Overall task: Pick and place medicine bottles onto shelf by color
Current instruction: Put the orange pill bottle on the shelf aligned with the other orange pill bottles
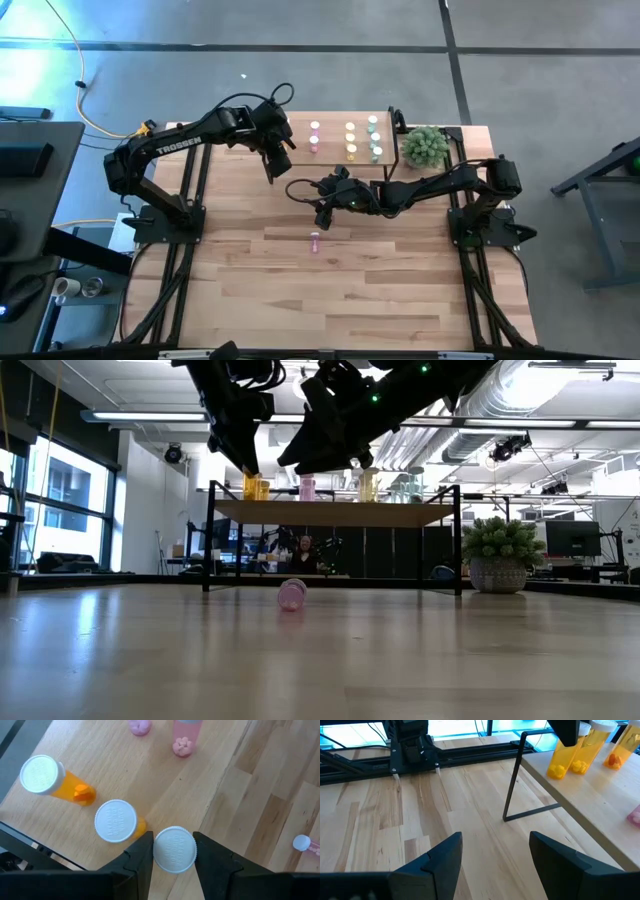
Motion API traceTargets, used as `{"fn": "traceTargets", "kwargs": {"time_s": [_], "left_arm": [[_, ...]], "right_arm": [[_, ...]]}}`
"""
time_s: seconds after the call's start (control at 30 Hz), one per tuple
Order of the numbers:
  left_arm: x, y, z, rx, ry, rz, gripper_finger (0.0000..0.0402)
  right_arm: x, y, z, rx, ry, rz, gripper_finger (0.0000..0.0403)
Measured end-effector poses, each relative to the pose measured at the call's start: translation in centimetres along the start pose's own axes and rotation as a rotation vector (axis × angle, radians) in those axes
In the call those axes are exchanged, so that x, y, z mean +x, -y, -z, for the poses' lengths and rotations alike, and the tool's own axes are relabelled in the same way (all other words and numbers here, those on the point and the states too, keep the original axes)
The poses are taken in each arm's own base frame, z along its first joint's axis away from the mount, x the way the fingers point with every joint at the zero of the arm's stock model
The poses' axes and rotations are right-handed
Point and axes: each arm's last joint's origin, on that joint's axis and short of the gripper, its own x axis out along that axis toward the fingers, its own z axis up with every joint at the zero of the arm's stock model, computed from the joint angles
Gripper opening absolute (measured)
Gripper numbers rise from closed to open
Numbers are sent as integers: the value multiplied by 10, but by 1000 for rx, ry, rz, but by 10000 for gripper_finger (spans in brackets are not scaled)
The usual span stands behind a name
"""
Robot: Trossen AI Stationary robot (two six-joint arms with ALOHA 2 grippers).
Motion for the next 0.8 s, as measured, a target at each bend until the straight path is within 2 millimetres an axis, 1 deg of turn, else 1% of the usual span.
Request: {"fn": "traceTargets", "kwargs": {"time_s": [0.33, 0.67, 0.8], "left_arm": [[0, 0, 0, 1, 0, -2, 119], [0, 0, 0, -1, 4, -15, 165], [0, -1, -1, -7, 6, -34, 176]], "right_arm": [[0, 0, 0, 0, 0, 0, 223], [0, 0, 0, 0, 0, 0, 223], [0, 0, 0, 0, -1, 0, 223]]}}
